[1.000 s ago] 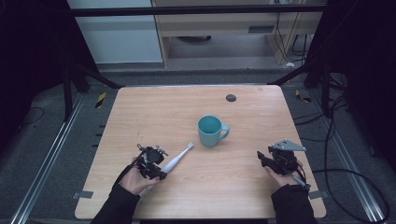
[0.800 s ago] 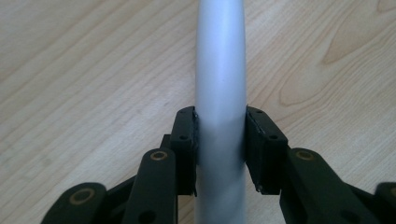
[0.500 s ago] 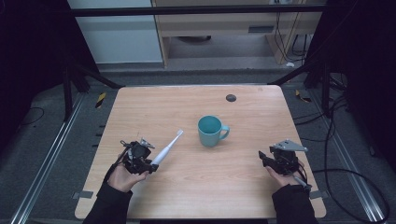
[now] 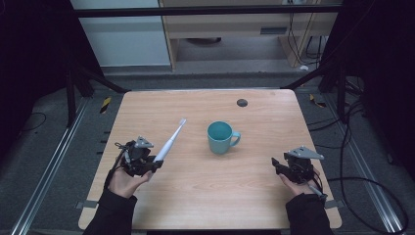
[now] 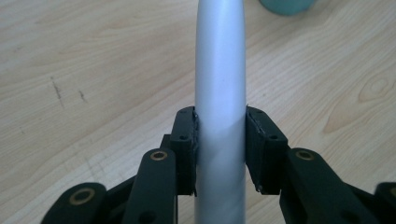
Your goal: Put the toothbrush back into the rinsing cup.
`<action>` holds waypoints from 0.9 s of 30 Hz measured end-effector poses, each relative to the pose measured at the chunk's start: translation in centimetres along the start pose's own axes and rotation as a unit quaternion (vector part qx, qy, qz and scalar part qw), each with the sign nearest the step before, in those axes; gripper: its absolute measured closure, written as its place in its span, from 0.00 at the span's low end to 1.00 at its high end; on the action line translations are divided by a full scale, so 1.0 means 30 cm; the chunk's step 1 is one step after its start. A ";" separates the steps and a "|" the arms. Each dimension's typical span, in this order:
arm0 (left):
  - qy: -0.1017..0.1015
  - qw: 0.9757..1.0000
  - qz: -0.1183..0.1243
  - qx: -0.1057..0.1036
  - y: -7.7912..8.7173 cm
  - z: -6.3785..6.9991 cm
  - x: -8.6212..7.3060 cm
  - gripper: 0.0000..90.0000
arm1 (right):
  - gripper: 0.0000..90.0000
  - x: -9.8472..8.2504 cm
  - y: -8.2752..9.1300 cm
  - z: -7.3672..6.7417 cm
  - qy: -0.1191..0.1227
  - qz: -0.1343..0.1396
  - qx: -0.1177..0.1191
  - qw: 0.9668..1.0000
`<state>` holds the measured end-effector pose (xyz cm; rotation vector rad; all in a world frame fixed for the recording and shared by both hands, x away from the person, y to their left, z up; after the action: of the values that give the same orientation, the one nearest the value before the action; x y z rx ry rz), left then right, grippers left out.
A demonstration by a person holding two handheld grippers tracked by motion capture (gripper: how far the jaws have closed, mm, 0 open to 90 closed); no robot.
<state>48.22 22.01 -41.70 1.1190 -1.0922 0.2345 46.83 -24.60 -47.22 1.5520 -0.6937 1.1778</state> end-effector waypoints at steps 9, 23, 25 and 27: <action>0.006 0.998 0.055 0.011 -0.004 -0.004 0.051 0.74 | 0.52 0.000 -0.001 0.000 0.001 0.002 -0.001 1.000; 0.014 0.995 0.102 0.007 -0.077 0.023 0.160 0.74 | 0.49 0.001 0.000 -0.001 0.003 0.009 -0.002 1.000; 0.011 0.994 0.108 0.009 -0.087 0.027 0.175 0.74 | 0.49 -0.001 -0.001 -0.002 0.002 0.008 -0.002 1.000; 0.006 0.994 0.111 0.012 -0.095 0.032 0.192 0.74 | 0.49 -0.002 -0.002 0.000 0.004 0.007 -0.002 1.000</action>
<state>52.34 17.88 -38.83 1.0145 -1.2069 0.4296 46.86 -24.58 -47.29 1.5399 -0.7033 1.1921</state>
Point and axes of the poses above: each handheld gripper's, and its own axes: y roughly backward along the jaws, x roughly out of its top, z roughly to its right, the point moved 2 cm from there along -y, roughly forward along the jaws, and after that the axes turned 13 degrees about z, right-handed, at the moved point
